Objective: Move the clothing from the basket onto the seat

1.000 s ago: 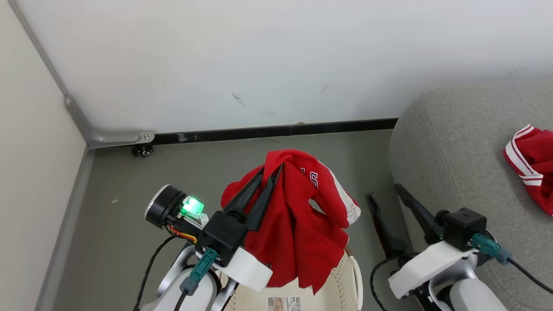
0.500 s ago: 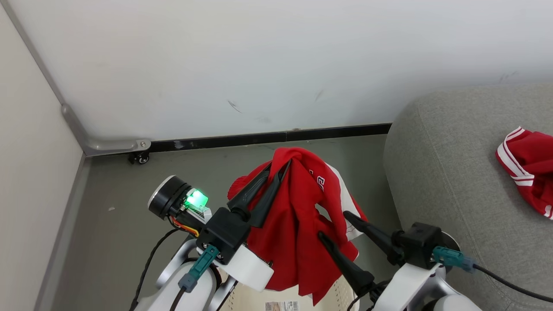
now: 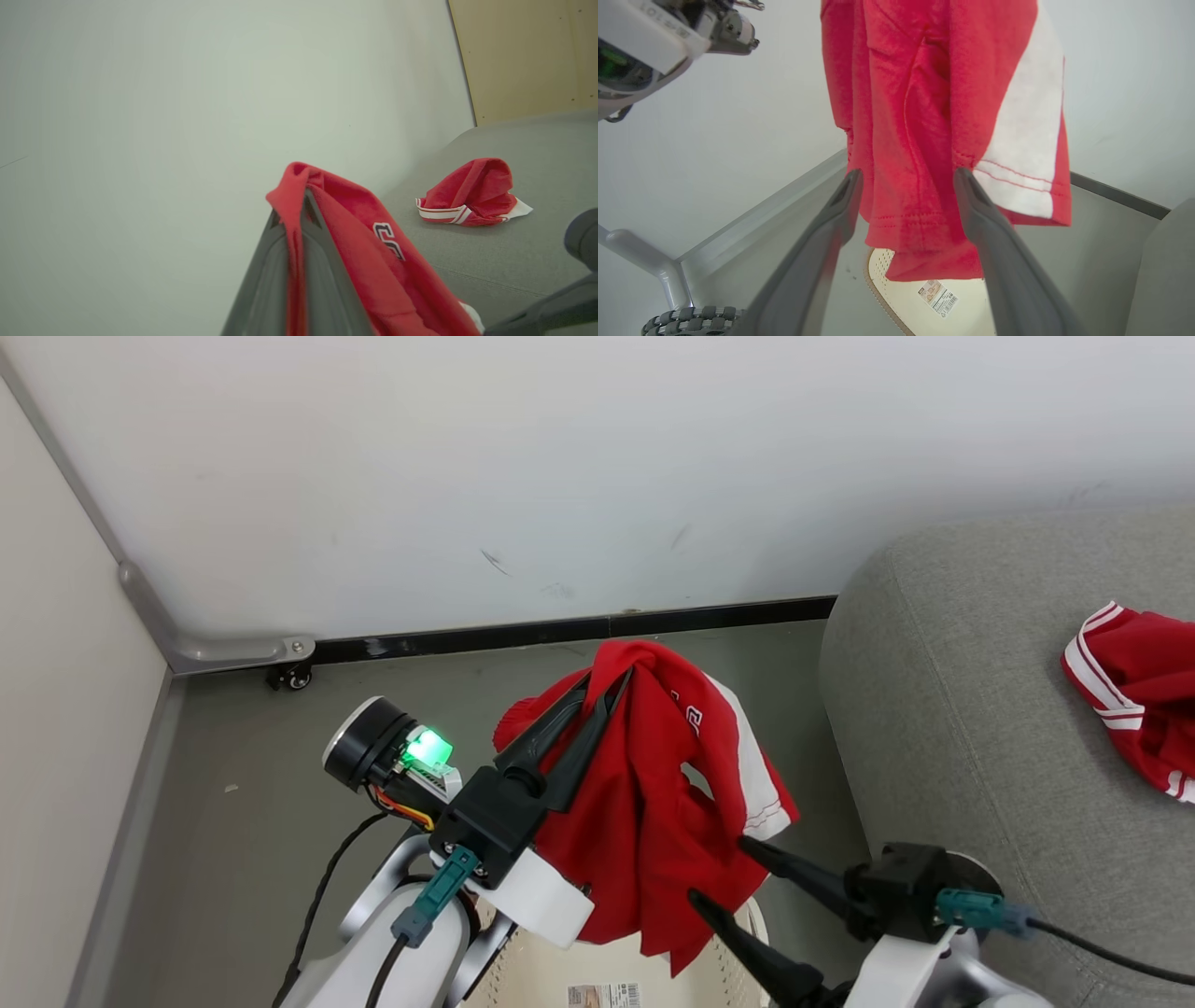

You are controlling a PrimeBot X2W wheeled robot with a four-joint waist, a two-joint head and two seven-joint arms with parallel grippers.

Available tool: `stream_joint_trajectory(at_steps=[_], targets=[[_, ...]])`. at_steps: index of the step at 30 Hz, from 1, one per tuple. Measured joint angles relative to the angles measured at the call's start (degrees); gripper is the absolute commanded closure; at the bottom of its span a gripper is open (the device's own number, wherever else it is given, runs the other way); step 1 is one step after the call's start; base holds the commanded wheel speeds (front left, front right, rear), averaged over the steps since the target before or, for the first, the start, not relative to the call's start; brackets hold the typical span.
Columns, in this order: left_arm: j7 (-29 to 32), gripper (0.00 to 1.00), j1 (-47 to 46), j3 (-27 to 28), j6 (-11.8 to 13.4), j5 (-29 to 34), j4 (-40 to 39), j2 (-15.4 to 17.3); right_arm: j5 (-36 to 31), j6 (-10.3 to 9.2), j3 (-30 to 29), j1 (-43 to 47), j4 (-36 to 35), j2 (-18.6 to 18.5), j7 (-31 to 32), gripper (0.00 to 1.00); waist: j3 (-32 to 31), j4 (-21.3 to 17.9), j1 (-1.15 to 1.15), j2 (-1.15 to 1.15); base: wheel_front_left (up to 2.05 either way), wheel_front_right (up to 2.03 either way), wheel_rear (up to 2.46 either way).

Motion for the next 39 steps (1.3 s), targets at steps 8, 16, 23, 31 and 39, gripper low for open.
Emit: stream_joint_trajectory(at_steps=[8, 16, 23, 31, 39], targets=[[0.0, 1.0, -0.2, -0.4, 0.0, 0.4, 1.2, -0.4, -1.0, 0.0, -0.1, -1.9, -0.5, -3.0, 1.3, 0.0, 0.2, 0.2, 0.0, 0.0, 0.0, 0.0, 0.0], [0.0, 1.0, -1.4, -1.7, -0.2, 0.9, 1.9, -0.9, -0.7, 0.0, 2.0, -3.8, -0.4, -3.4, 2.0, 0.0, 0.3, 0.6, 0.0, 0.0, 0.0, 0.0, 0.0], [0.0, 1.0, -3.2, -2.7, -0.5, 1.0, 2.3, -2.0, 0.4, 0.01, 4.5, -7.6, 1.8, -2.9, 2.2, 0.0, 0.6, 1.1, 0.0, 0.0, 0.0, 0.0, 0.0], [0.0, 1.0, -3.6, -4.0, -0.9, 1.4, 2.6, -2.6, -1.4, 0.0, 5.0, -11.0, 6.0, -2.8, 2.2, 0.0, 0.8, 1.9, 0.0, 0.0, 0.0, 0.0, 0.0], [0.0, 1.0, -4.7, -5.4, -1.4, 1.4, 2.5, -3.0, -1.6, 0.01, 9.5, -14.5, 9.4, -1.1, 1.2, 0.69, 1.1, 2.5, 0.0, 0.0, 0.0, 0.0, 0.0]])
